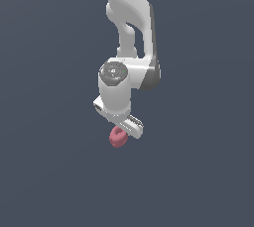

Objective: Pick up the object and move it to a goal position.

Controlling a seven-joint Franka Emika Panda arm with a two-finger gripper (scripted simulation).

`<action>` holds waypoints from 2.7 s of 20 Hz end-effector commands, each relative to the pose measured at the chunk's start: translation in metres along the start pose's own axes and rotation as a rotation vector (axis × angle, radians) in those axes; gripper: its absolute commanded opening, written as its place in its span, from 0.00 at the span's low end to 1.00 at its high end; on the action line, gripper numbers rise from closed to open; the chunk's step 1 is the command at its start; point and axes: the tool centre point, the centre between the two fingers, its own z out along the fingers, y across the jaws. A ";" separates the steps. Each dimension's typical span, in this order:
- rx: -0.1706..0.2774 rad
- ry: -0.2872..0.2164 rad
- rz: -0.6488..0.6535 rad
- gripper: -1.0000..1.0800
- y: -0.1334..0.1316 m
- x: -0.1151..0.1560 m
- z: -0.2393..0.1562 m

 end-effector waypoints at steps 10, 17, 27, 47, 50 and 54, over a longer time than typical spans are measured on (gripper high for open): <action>0.004 0.005 0.065 0.96 -0.003 0.007 0.003; 0.004 0.005 0.067 0.96 -0.003 0.007 0.030; 0.004 0.006 0.070 0.96 -0.004 0.008 0.053; 0.004 0.005 0.070 0.00 0.006 0.006 0.035; 0.004 0.005 0.070 0.00 0.014 0.005 0.020; 0.005 0.005 0.070 0.00 0.029 0.002 -0.007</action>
